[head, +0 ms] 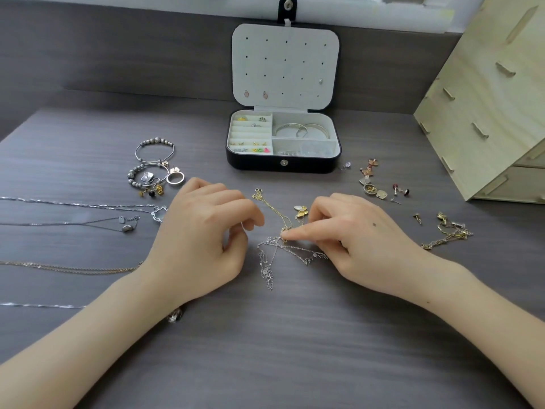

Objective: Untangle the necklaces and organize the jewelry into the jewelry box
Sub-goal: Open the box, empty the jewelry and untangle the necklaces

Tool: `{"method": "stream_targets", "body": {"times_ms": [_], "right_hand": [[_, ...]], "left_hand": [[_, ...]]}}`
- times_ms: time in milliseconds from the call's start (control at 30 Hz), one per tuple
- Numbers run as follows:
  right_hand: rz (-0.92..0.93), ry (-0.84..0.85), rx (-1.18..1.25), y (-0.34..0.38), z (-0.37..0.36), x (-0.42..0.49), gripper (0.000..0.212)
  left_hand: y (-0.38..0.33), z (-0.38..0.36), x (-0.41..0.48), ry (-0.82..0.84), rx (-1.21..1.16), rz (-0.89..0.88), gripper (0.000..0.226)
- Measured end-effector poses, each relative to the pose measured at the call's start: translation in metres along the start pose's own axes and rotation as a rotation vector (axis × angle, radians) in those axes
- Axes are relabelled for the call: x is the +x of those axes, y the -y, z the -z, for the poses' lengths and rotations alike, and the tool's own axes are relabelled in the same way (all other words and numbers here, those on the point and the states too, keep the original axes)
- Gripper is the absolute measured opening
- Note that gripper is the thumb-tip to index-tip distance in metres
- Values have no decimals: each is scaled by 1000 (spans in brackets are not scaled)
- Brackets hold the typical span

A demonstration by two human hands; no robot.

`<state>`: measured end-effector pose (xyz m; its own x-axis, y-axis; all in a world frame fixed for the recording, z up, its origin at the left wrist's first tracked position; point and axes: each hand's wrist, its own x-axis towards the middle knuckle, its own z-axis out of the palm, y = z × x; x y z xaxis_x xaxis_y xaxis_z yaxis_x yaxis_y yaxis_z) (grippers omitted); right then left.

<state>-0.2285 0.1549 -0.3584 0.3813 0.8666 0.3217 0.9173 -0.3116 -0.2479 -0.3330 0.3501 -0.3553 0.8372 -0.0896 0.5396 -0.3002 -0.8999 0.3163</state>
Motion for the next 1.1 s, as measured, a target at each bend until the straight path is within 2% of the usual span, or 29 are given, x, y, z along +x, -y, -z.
{"method": "stream_targets", "body": {"times_ms": [100,233,400,500,700,900,1000,1100], "right_hand": [[11,-1,-4,-2,0,-3,42],[20,-9,-10,-3,0,-5,40],[10,2,21,-6,-1,-5,43],[4,18,25,-5,1,-4,44],[-14,13,1,-8,7,-7,49],[-48,32,4,-8,12,-9,51],[-68,39,30,-7,13,-8,44],[-115,36,86,-3,14,-4,28]], "left_hand": [[3,1,0,-7,-6,17,34],[7,-6,2,125,37,-85,56],[16,-14,3,186,50,-87,63],[18,-14,4,201,26,-86,62],[14,-3,6,219,175,-200,58],[13,0,4,205,168,-190,53],[13,0,3,206,145,-185,50],[13,0,3,215,127,-184,50]]}}
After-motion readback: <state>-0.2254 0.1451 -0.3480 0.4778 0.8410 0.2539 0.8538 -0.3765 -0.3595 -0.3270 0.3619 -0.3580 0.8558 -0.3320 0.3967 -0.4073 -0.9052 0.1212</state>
